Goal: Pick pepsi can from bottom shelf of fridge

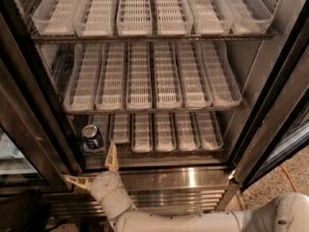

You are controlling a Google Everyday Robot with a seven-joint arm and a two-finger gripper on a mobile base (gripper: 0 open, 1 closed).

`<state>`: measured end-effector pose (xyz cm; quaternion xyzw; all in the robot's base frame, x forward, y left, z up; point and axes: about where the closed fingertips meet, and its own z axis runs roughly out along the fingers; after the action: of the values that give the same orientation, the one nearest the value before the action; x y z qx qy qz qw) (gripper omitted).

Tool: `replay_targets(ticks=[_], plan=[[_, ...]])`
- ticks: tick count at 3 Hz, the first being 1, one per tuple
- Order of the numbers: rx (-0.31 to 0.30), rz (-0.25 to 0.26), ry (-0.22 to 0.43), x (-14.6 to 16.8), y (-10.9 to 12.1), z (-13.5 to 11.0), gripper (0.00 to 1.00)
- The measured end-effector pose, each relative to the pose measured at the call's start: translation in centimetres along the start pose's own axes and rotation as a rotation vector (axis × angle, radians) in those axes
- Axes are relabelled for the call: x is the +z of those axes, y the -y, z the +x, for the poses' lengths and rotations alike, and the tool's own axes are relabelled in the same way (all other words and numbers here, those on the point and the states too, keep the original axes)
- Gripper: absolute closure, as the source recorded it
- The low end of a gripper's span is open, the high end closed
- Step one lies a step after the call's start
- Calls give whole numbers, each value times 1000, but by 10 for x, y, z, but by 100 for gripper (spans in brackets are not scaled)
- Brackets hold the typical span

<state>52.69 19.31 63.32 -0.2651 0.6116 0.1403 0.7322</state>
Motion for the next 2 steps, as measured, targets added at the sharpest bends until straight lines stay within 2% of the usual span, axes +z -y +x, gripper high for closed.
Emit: replay_targets(ticks=[1, 2], plan=[[-56, 66, 25, 15, 7, 1, 0], [-118, 123, 18, 28, 12, 6, 7]])
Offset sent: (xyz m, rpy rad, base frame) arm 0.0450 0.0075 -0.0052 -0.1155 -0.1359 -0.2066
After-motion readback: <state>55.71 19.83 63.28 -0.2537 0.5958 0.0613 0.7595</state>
